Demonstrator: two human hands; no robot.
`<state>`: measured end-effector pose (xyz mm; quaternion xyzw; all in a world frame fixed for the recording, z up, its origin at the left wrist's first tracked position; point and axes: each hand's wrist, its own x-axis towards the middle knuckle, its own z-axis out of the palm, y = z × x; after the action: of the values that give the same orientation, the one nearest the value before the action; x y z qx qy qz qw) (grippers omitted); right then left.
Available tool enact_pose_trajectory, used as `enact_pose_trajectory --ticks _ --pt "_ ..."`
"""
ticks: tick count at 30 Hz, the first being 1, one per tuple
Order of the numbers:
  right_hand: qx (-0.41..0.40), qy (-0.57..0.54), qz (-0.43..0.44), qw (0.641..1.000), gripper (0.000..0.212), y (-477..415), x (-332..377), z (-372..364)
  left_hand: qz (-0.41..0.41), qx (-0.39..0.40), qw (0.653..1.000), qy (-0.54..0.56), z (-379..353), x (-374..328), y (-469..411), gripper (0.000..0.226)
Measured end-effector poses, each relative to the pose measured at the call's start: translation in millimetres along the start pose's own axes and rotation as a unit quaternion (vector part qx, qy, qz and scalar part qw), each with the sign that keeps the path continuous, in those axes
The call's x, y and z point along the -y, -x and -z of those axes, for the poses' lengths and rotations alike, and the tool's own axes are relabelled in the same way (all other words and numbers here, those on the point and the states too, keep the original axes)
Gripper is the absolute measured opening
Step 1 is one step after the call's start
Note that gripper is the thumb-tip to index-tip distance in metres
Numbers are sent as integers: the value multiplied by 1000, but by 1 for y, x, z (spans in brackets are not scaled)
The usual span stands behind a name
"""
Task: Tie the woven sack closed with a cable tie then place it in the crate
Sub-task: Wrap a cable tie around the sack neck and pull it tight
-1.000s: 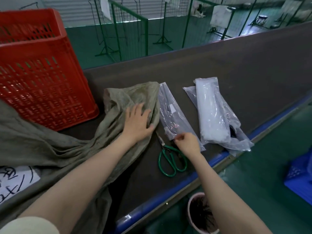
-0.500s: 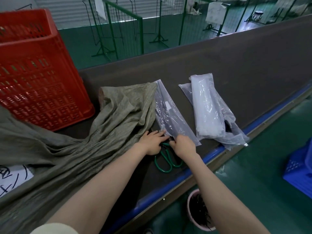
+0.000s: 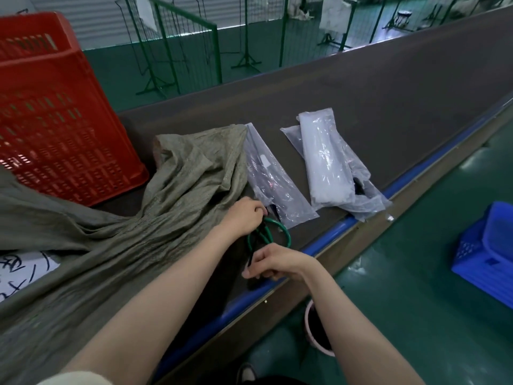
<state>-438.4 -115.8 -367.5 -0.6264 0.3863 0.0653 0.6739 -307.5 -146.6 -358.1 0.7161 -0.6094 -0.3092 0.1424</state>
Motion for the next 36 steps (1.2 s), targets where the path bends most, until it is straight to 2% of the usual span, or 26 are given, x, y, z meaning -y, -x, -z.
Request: enact_pose_trajectory --ticks 1,3,6,8,10,11,13,14,15,16,18,19,20,22,24,25,28,30,32,34,36 --pt "13 0 3 1000 16 -2 1 -2 33 5 999 41 1 -2 7 28" --pt "48 18 13 999 12 -6 3 -8 101 83 980 153 4 2 23 23" --pt "104 44 32 993 4 -11 3 -15 128 145 949 250 17 15 39 13" --pt "113 -50 36 992 10 -14 4 -14 142 159 940 265 28 23 47 21" --pt "52 -232 24 971 17 -19 10 -14 150 172 952 204 40 26 59 24" --pt "10 -323 18 946 24 -24 15 -14 154 191 955 165 45 25 66 25" --pt "-71 -423 14 903 31 -35 24 -15 167 222 956 96 56 23 77 22" --pt "-93 -422 6 902 32 -42 29 -19 168 201 964 47 62 25 83 17" --pt "-98 -403 -9 910 34 -45 33 -24 158 145 976 -18 68 24 87 7" --pt "-91 -369 -28 925 35 -49 35 -29 142 53 985 -83 74 23 90 8" --pt "-76 -280 -81 953 38 -56 34 -41 114 -133 973 -148 85 26 98 44" --pt "-73 -237 -113 962 39 -57 32 -45 107 -174 965 -163 90 28 100 65" --pt "-66 -192 -143 969 40 -59 30 -49 117 -167 960 -190 94 31 102 85" --pt "-31 -117 -190 974 41 -62 27 -57 177 -73 955 -226 96 45 103 120" --pt "3 -80 -212 974 41 -63 28 -64 249 28 940 -234 87 65 99 140" --pt "15 -65 -216 974 41 -64 29 -67 272 53 931 -236 80 75 96 143" --pt "42 -18 -220 974 39 -66 31 -74 311 51 911 -266 69 90 87 137" --pt "65 15 -227 972 38 -65 32 -76 317 -11 913 -255 71 96 83 125" --pt "86 41 -235 967 36 -65 32 -78 320 -76 924 -193 80 102 81 111" --pt "97 63 -239 964 35 -66 33 -80 334 -114 928 -118 92 108 84 89" --pt "98 77 -237 963 35 -69 38 -84 339 -130 930 -60 107 111 89 57"
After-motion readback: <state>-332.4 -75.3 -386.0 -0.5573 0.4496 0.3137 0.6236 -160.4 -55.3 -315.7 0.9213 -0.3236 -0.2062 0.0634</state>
